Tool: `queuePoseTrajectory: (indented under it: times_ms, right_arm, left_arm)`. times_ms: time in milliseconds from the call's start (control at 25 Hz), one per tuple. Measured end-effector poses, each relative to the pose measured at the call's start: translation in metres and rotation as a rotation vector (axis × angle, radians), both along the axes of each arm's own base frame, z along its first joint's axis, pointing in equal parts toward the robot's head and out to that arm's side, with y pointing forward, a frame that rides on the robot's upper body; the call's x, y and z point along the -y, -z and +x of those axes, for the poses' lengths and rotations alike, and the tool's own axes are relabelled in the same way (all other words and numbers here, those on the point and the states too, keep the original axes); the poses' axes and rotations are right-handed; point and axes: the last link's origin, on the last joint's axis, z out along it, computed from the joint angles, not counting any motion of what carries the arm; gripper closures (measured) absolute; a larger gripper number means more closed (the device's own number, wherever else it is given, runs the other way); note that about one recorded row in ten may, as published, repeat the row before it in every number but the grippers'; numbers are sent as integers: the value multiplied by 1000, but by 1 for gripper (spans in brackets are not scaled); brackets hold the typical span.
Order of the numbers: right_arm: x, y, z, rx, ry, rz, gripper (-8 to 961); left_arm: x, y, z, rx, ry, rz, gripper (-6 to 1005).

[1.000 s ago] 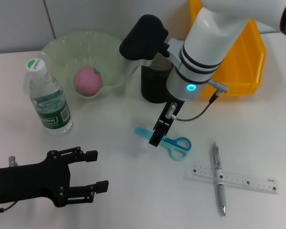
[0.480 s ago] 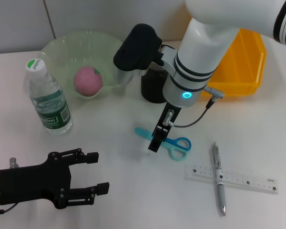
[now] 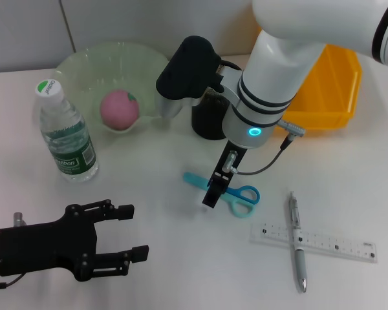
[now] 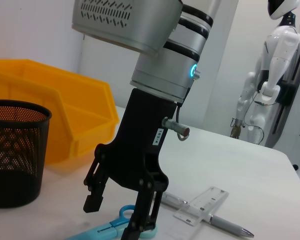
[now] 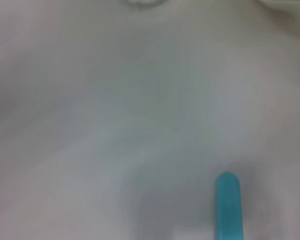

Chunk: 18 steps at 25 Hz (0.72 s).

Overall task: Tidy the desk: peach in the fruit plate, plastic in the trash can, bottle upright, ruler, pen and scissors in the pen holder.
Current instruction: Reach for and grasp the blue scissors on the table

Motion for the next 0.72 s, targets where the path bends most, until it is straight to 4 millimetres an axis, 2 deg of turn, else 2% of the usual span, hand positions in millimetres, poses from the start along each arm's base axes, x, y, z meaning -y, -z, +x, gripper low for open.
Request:
queuePoseTrajectory:
  times_ms: [720]
  right_arm:
    - [2, 3, 5, 15, -2, -9, 170]
  left_arm:
    - [-2, 0, 1, 1, -7, 0, 199]
